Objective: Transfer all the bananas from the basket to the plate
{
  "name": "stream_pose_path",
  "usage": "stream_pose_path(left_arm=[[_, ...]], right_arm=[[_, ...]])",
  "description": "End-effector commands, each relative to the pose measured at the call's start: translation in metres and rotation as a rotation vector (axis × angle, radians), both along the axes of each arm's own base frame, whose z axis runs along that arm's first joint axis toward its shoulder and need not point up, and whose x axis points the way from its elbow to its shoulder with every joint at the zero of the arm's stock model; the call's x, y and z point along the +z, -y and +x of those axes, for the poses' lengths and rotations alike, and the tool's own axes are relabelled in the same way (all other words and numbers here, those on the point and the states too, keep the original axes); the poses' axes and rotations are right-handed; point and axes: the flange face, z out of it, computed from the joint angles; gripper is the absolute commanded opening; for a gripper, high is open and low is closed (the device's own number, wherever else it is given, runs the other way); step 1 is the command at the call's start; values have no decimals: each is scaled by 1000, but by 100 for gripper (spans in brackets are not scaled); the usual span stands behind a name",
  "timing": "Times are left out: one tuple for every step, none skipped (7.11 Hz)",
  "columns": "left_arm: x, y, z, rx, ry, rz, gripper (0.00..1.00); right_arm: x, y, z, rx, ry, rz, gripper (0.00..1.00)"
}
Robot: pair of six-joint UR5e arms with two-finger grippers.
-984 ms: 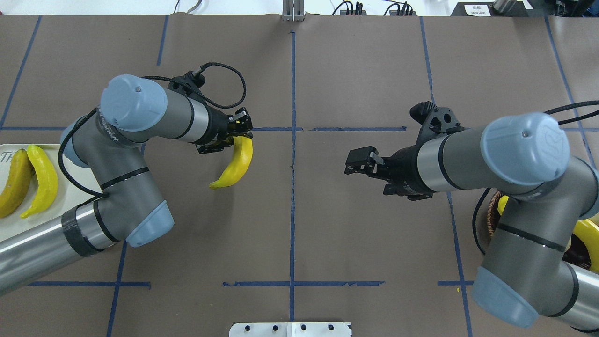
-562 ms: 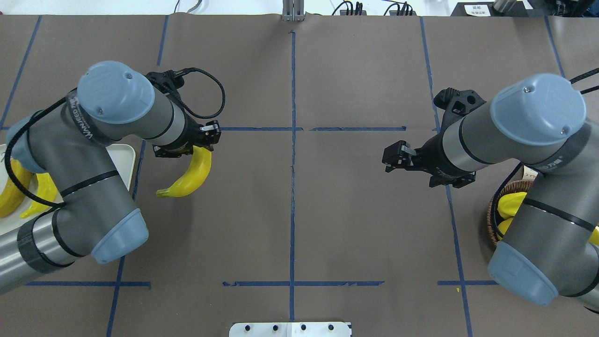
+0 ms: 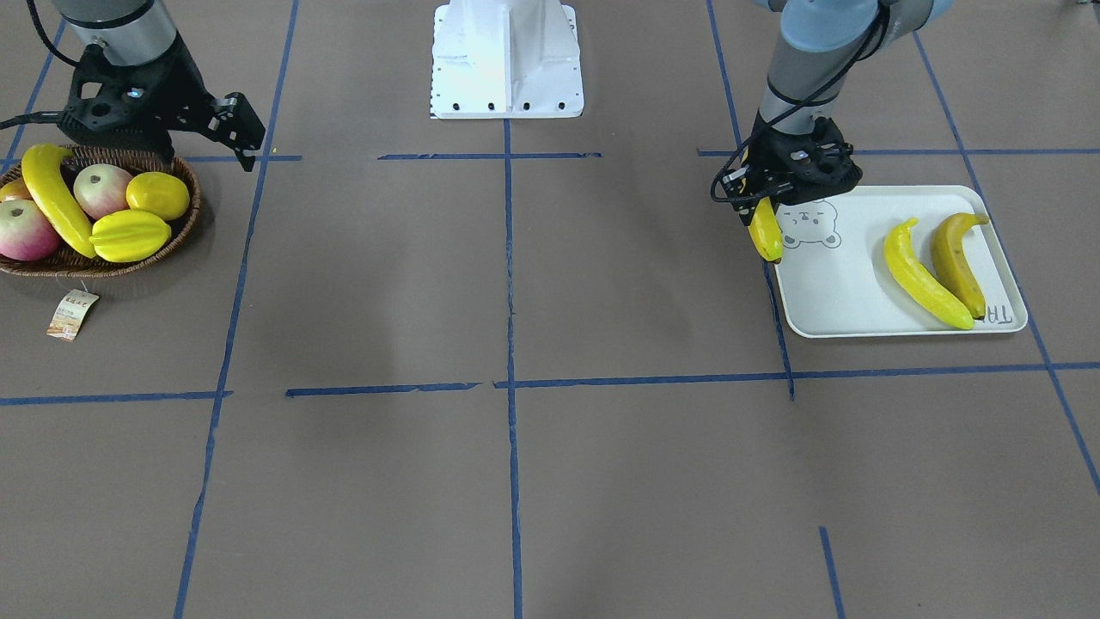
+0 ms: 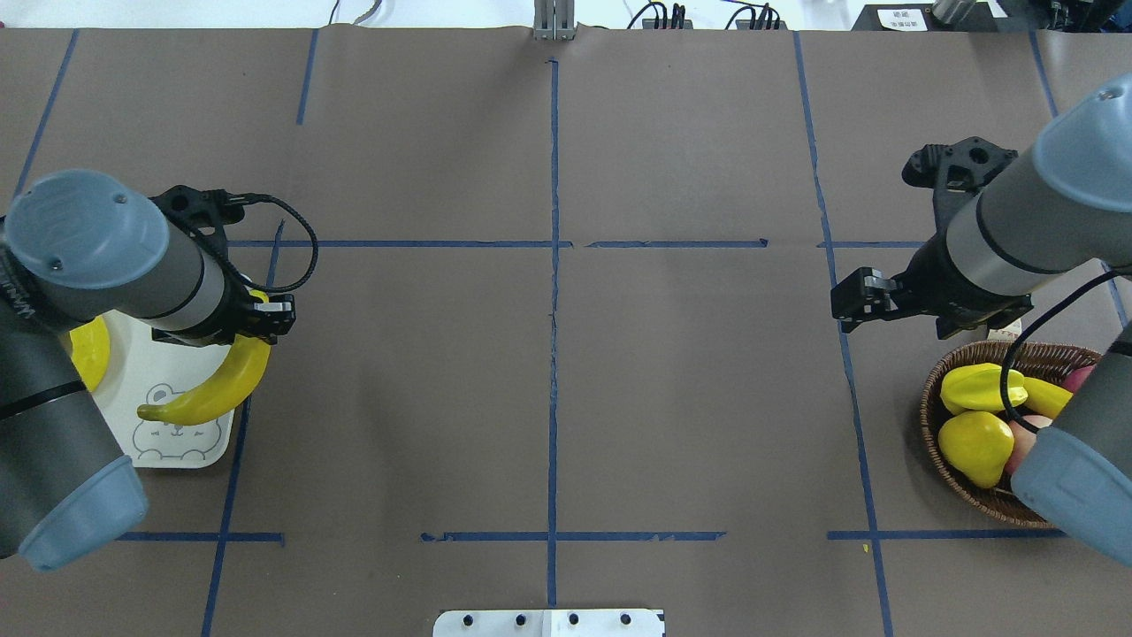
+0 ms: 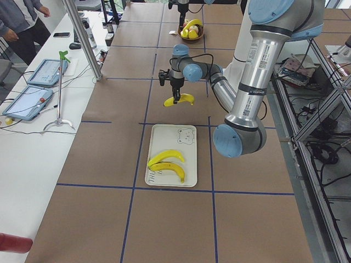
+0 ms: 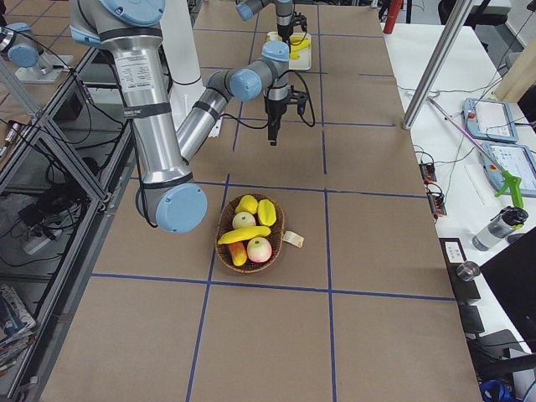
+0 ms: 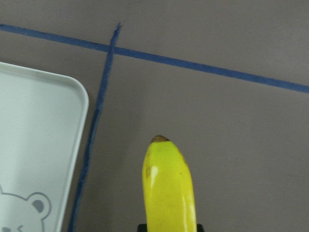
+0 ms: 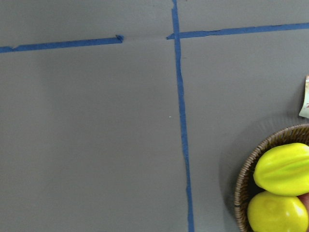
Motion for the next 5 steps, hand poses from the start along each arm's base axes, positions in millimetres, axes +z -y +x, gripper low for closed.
stream_pose_path(left_arm=[[25, 8, -14, -252, -5, -72, 3], [37, 16, -21, -380, 14, -99, 3], [65, 22, -24, -471, 23, -137, 3], [103, 31, -31, -493, 12, -134, 3], [142, 36, -44, -465, -2, -86, 3]], right_arm=[[17, 1, 20, -32, -14, 5, 100], [16, 1, 20, -32, -12, 7, 100], [16, 1, 20, -30, -12, 6, 100], [16, 2, 20, -30, -11, 7, 100], [15, 2, 20, -27, -10, 5, 100]])
